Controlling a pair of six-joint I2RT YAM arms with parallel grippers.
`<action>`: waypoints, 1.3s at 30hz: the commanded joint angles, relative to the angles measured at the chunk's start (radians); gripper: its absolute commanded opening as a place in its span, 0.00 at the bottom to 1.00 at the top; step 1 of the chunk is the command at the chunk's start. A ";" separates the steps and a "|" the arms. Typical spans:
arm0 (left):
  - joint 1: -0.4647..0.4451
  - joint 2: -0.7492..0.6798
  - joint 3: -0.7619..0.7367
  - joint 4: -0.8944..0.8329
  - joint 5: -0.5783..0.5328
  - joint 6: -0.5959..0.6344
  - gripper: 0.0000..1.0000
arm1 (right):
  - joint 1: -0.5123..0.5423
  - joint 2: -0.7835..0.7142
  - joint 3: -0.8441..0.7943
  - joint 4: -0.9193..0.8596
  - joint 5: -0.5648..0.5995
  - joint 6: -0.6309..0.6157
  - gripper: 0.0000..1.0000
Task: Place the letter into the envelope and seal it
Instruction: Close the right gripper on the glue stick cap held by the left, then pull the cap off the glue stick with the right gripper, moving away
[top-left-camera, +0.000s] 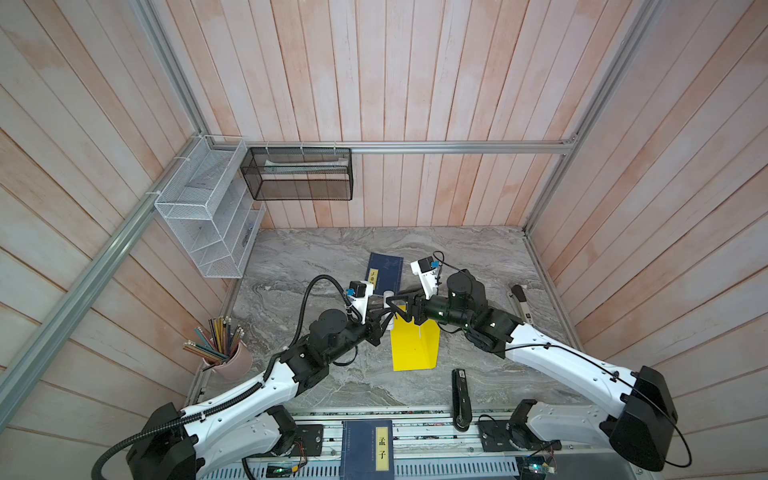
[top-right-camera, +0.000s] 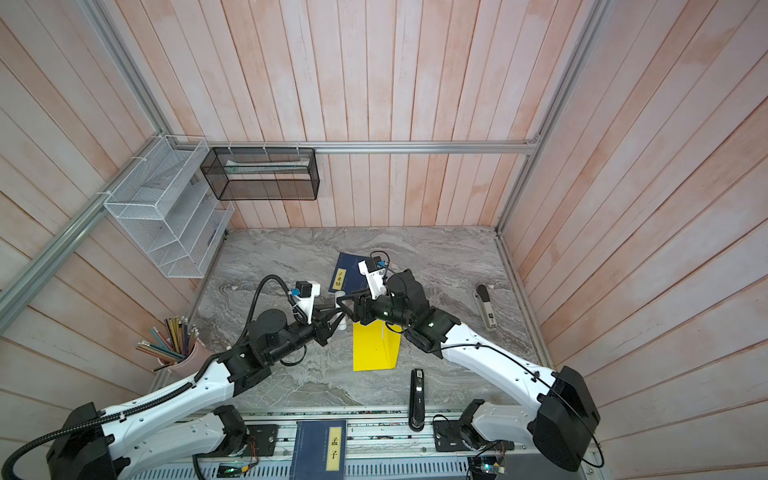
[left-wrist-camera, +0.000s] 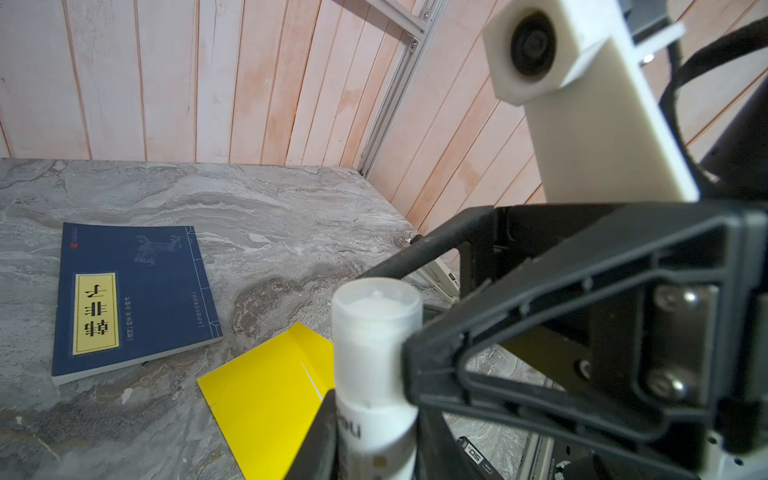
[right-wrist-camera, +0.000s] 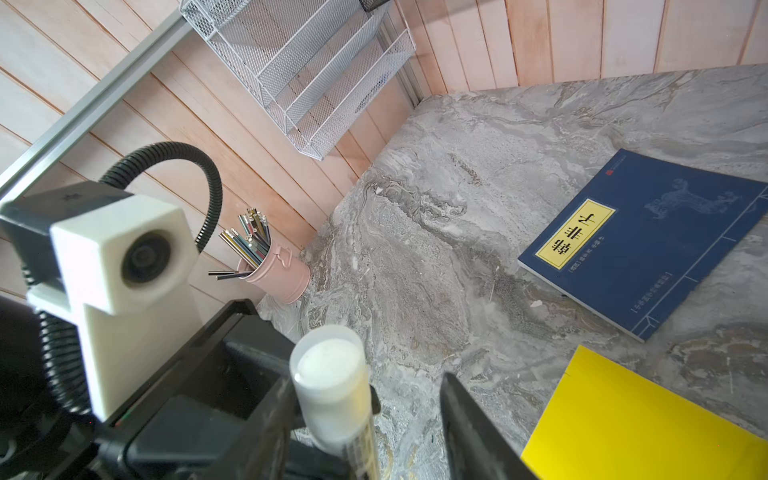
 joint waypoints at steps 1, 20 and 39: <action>-0.010 0.012 0.039 0.001 -0.022 0.021 0.00 | 0.016 0.018 0.045 -0.032 0.014 -0.018 0.54; -0.031 0.037 0.054 -0.041 -0.059 0.048 0.00 | 0.020 0.022 0.076 -0.043 0.045 -0.015 0.10; -0.074 0.065 0.008 -0.093 -0.142 0.087 0.00 | 0.004 0.054 0.233 -0.096 0.101 -0.088 0.00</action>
